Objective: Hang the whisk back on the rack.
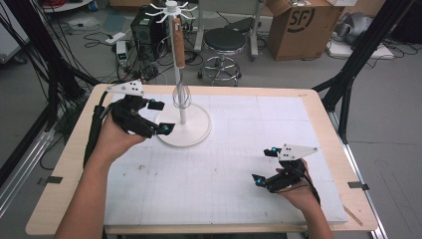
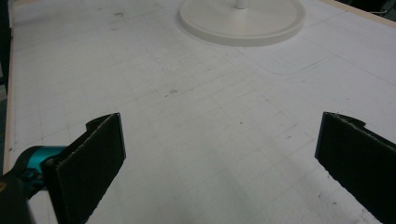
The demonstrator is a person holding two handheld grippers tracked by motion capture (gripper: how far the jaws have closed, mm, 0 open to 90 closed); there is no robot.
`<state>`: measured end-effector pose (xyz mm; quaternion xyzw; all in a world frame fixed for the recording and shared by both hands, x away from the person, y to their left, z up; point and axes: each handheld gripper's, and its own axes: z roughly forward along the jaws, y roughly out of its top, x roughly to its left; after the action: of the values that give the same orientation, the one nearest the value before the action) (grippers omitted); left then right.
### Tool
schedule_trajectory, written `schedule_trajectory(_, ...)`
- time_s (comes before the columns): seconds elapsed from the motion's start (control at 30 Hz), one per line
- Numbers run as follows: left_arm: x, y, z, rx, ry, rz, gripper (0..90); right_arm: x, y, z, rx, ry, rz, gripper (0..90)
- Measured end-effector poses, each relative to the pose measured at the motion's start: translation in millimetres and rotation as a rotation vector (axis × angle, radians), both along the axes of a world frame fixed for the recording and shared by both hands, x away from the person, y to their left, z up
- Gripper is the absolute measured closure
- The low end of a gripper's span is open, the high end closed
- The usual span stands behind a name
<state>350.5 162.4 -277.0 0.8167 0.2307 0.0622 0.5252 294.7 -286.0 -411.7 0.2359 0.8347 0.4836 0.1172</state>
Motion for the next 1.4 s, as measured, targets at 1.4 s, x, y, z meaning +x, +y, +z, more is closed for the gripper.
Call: schedule_trajectory(1.4, -49.5, 1.2, -104.4, 0.027, 0.041, -0.022, 1.6, 2.7, -0.6, -2.8, -0.001, 0.003, 0.009, 0.7)
